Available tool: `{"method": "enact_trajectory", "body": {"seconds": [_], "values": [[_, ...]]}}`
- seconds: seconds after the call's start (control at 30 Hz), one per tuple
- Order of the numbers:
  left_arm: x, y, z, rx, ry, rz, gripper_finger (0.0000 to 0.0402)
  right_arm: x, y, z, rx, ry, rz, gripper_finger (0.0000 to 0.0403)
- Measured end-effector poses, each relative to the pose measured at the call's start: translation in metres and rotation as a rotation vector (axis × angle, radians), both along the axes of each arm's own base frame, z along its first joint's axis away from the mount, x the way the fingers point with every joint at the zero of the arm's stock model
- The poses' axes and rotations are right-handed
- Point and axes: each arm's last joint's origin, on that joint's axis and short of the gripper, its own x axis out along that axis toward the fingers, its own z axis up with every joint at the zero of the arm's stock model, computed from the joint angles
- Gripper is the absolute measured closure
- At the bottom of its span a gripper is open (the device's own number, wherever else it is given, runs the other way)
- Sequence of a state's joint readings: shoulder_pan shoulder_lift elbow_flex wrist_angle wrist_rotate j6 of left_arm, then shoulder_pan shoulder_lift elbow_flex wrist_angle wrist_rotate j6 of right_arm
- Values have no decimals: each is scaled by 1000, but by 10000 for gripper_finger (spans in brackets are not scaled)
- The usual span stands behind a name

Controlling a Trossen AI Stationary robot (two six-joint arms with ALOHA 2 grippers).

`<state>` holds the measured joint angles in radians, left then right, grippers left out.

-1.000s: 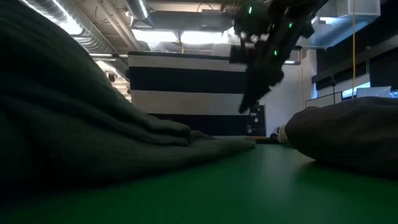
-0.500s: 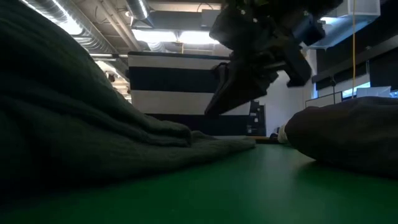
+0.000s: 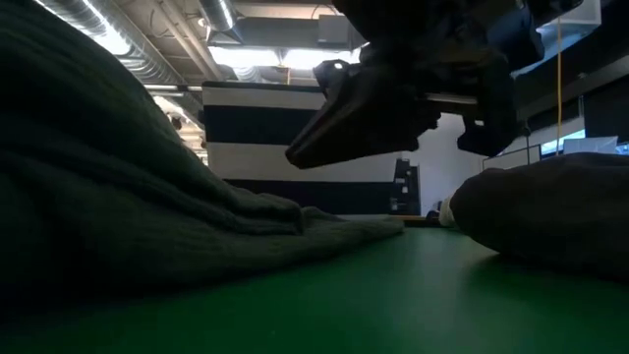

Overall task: Fold laundry
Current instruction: Fold the green polo shirt

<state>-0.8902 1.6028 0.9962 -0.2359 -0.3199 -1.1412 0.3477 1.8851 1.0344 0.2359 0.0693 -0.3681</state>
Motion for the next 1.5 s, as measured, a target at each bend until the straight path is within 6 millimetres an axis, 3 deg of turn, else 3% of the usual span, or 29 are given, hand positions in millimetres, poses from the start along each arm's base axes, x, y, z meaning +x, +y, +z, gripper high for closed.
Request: {"method": "enact_trajectory", "body": {"seconds": [0.27, 0.47, 0.6, 0.93, 1.5], "values": [[1, 1, 0, 8, -11, 16, 401, 1, -1, -3, -67, -16, 2, 197], [1, 1, 0, 7, -12, 16, 401, 3, -4, -9, -267, -37, 13, 138], [2, 2, 0, 7, -10, 18, 401, 5, -7, -14, -373, -44, 13, 133], [3, 3, 0, 2, 3, 12, 401, 8, -10, -37, -450, 4, 37, 133], [2, 3, -1, 1, 16, 2, 401, 22, -14, -22, -397, -202, -24, 133]]}}
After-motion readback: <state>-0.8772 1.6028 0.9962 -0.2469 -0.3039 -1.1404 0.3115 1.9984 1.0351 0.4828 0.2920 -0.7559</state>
